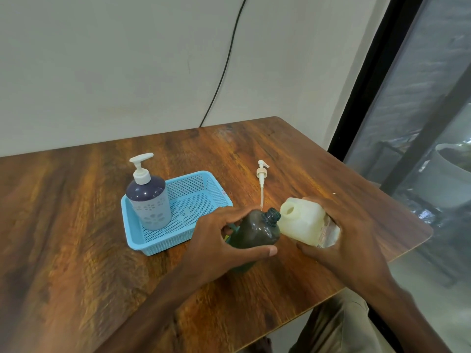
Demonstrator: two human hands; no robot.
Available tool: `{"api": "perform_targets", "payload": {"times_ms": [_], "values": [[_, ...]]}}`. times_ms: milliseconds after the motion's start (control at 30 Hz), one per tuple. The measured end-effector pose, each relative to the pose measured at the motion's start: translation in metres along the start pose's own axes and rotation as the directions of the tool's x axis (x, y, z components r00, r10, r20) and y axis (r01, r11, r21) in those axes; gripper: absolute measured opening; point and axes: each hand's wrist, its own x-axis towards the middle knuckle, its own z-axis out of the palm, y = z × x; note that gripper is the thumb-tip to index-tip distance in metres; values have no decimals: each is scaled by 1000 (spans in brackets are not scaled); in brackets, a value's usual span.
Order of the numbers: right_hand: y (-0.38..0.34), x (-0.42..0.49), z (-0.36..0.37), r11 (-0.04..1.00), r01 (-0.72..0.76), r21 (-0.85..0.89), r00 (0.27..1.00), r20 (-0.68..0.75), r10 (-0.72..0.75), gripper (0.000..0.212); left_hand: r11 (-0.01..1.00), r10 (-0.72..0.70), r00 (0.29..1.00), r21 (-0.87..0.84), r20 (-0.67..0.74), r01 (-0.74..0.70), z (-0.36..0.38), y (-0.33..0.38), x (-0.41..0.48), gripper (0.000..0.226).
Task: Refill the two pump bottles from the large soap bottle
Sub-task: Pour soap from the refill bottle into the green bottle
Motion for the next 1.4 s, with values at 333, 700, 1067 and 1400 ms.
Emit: {"api": "perform_targets", "payload": {"times_ms": [333,700,1067,1400], "values": [[-6,0,-3,999,30,-16,999,-17,-30,87,998,-16,999,68,30,14,-2,-2,-1,84],[-15,2,-7,993,107,-54,993,-35,-109,94,996,-34,999,79,38,31,-3,-3,-2,86],[-13,2,-4,986,131,-105,991,-19,-134,98,996,-32,999,83,39,29,-4,-7,-3,87],[-12,6,-6,982,137,-129,991,31,-134,99,994,-20,999,110,43,15,-1,-9,-4,88]]}}
